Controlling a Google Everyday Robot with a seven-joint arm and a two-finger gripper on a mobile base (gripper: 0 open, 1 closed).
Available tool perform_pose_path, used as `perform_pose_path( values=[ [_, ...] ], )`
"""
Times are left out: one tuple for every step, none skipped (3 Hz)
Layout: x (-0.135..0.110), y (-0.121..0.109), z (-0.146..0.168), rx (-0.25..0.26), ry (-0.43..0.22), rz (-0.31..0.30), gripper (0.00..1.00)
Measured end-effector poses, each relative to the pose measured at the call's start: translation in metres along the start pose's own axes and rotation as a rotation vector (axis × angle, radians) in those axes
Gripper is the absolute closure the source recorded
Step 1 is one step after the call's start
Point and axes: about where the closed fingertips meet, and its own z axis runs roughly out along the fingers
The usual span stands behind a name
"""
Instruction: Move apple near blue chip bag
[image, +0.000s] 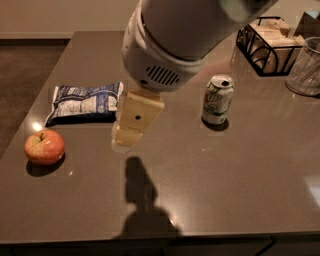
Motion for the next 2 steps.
perform_pose_path(
  values=[
    [-0.006, 0.01, 0.021, -0.037, 0.003, -0.005, 0.0],
    [-0.008, 0.017, 0.061, -0.086, 0.008, -0.011, 0.0]
  ],
)
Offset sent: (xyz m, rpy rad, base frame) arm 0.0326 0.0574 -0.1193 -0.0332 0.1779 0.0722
